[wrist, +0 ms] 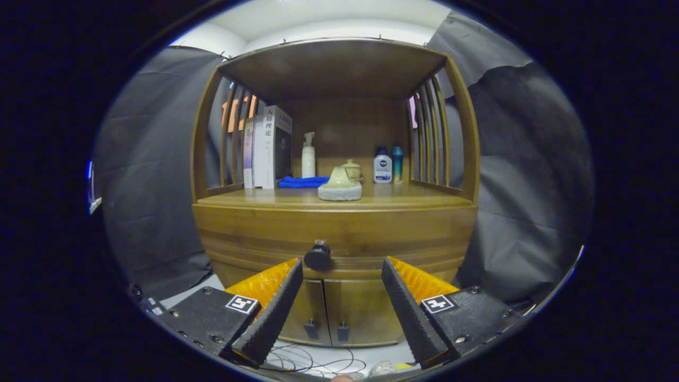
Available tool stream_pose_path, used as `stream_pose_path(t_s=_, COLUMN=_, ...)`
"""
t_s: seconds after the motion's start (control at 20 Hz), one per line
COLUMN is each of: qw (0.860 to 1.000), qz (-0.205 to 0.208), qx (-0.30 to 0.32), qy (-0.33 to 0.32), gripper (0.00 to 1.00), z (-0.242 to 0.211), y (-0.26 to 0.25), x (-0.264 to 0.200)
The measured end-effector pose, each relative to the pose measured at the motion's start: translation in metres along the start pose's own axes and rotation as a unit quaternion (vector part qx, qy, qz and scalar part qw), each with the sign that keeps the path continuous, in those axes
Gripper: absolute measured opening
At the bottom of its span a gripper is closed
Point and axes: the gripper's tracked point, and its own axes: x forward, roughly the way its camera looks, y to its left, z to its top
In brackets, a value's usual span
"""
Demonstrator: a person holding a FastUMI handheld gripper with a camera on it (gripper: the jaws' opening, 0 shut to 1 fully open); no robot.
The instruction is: Pull open the drawer, take out the items inside it, and place them on the countertop above the cabinet.
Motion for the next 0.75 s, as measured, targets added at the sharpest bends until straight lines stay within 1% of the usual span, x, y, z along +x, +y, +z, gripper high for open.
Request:
stream_pose_path(t_s=0.2, qw=1.0, qz=-0.011, qx=-0.003, qy=-0.013, gripper=0.97, z=0.012, y=-0.028, x=-0.055)
stream_pose_path(t_s=0.4, qw=0.999, qz=-0.011, qx=-0.028, qy=-0.044, gripper=0.97, z=0.027, y=-0.043, x=-0.102)
stream_pose_path(t_s=0.65, qw=0.995, qz=0.001, qx=-0.062, qy=-0.079, gripper=0.97, z=0.029, y=-0.043, x=-0.139)
stream_pose_path(t_s=0.75, qw=0.994, qz=0.005, qx=-0.063, qy=-0.089, gripper=0.97, z=0.031, y=-0.043, x=-0.147)
